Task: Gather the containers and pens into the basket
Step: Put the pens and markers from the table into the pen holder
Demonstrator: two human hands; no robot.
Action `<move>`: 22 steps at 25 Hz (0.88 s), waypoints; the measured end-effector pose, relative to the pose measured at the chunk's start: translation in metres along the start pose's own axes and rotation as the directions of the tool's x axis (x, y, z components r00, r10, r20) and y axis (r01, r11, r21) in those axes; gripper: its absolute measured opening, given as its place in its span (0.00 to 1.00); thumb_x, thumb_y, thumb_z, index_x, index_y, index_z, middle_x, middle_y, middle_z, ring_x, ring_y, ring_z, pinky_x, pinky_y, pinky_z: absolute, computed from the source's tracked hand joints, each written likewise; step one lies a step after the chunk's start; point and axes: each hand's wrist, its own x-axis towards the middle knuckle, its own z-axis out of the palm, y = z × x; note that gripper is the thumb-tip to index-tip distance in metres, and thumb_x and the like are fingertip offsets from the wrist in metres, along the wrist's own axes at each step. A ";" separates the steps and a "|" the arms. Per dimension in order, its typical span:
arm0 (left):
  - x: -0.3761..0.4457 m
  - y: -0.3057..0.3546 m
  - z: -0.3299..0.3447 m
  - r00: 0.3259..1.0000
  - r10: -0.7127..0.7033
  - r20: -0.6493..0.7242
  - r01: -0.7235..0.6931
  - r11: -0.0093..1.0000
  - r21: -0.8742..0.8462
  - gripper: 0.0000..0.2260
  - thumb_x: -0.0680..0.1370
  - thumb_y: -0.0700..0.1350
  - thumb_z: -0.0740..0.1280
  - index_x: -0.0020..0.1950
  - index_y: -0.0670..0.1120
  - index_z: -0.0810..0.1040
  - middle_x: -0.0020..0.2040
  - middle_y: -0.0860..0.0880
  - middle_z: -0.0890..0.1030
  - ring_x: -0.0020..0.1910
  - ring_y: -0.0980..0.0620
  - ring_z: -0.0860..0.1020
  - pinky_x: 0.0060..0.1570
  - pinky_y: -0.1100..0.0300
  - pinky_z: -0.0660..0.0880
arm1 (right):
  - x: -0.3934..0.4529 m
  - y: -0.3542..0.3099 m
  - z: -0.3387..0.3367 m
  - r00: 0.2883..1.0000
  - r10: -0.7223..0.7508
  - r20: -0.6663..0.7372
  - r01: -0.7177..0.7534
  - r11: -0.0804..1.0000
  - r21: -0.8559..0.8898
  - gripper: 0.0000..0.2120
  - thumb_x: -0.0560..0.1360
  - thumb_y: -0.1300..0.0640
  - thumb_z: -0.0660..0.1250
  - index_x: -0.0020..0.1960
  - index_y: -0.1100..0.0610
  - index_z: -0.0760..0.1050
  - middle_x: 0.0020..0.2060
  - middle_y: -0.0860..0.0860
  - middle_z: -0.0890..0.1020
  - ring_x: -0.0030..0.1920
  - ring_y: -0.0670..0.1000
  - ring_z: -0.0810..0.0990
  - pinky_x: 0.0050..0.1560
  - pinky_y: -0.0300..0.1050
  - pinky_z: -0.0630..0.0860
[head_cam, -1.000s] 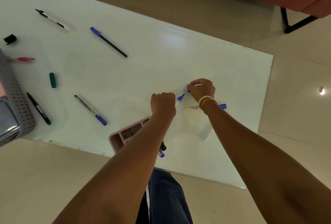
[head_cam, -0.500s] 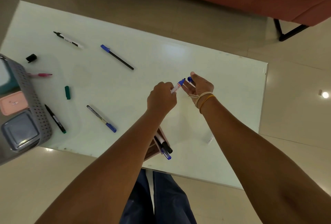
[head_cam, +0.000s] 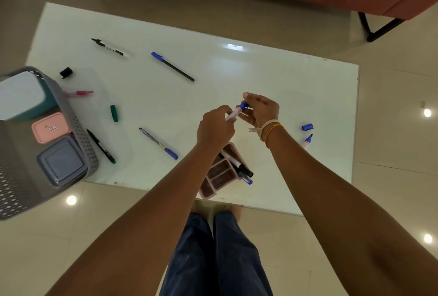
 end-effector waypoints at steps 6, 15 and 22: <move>-0.010 -0.006 -0.003 0.974 -0.185 0.130 0.221 0.896 -0.384 0.16 0.80 0.53 0.63 0.58 0.41 0.79 0.44 0.42 0.81 0.37 0.44 0.76 0.39 0.55 0.73 | -0.020 0.015 0.016 0.992 -0.107 -0.073 0.103 0.993 -0.058 0.05 0.74 0.60 0.72 0.48 0.60 0.82 0.39 0.57 0.83 0.40 0.58 0.84 0.44 0.50 0.84; -0.034 -0.020 -0.026 0.859 -0.315 0.404 0.502 0.670 -0.546 0.12 0.77 0.52 0.68 0.43 0.43 0.80 0.33 0.48 0.75 0.24 0.54 0.66 0.22 0.64 0.63 | -0.048 0.044 0.020 0.979 -0.156 -0.130 0.147 0.986 -0.078 0.06 0.74 0.60 0.71 0.51 0.60 0.81 0.36 0.52 0.83 0.35 0.51 0.83 0.34 0.40 0.81; -0.058 -0.055 -0.024 0.991 -0.100 0.090 0.116 0.976 -0.186 0.10 0.81 0.47 0.63 0.52 0.44 0.81 0.50 0.46 0.81 0.50 0.51 0.79 0.49 0.64 0.70 | -0.075 0.046 0.012 0.741 -0.599 -0.303 0.430 0.770 -0.471 0.08 0.78 0.56 0.64 0.57 0.53 0.74 0.36 0.46 0.78 0.38 0.47 0.79 0.41 0.34 0.76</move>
